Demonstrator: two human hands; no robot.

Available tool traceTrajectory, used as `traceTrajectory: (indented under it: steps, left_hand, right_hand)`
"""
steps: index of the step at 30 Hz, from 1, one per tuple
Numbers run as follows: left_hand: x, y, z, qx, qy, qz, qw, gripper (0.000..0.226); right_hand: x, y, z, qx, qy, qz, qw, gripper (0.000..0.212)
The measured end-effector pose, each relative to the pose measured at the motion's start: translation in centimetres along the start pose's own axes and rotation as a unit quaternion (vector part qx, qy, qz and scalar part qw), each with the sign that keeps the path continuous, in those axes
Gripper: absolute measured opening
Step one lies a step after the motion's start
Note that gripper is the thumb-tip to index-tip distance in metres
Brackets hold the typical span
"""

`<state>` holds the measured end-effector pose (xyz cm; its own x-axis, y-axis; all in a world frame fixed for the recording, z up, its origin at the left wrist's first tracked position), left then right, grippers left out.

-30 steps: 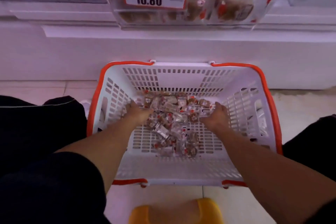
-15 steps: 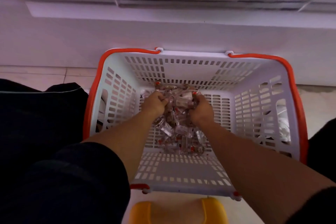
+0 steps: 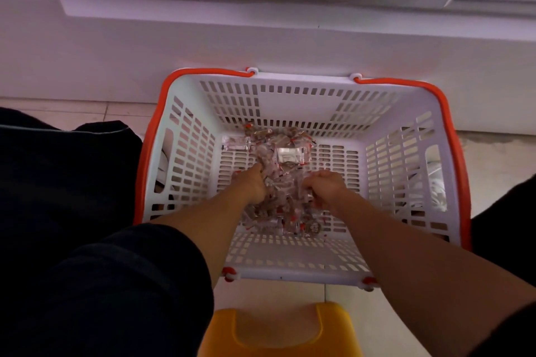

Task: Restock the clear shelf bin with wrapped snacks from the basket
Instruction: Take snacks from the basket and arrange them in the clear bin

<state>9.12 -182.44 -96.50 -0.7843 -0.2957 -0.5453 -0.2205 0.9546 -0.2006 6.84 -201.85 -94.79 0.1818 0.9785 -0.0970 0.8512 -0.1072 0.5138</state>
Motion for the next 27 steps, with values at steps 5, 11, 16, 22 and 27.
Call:
traceTrajectory:
  steps: [5,11,16,22,27]
  left_hand:
    - [0.4,-0.8,-0.6,-0.017,0.027,0.015,0.999,0.062]
    - [0.7,-1.1,-1.1,-0.027,0.064,-0.041,0.997,0.035]
    - [2.4,-1.0,-1.0,-0.019,0.05,-0.101,0.993,0.046]
    - [1.6,-0.6,-2.8,-0.005,0.078,-0.121,0.99,0.07]
    - [1.4,-0.3,-5.9,-0.005,0.144,-0.258,0.955,0.053]
  right_hand:
    - [-1.2,-0.2,1.1,-0.062,-0.026,-0.076,0.995,0.019]
    - [-2.1,-0.6,2.0,-0.102,-0.06,-0.181,0.976,0.048]
    - [-2.5,-0.8,2.6,-0.085,-0.075,-0.108,0.988,0.022]
    - [-3.2,1.0,1.2,-0.087,-0.087,-0.107,0.987,0.032]
    - [-2.7,2.8,-1.9,-0.094,-0.043,-0.046,0.994,0.015]
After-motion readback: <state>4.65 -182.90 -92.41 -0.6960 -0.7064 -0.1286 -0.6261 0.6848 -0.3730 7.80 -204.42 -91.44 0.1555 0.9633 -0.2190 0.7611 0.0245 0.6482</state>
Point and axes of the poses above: each hand's wrist, its own z-axis towards the middle knuckle, its own x-axis out of the palm, y = z × x, the point moved 6 cm from there along z, towards the middle knuckle, and after that the axes turned 13 degrees about z, right-handed, at the moved point
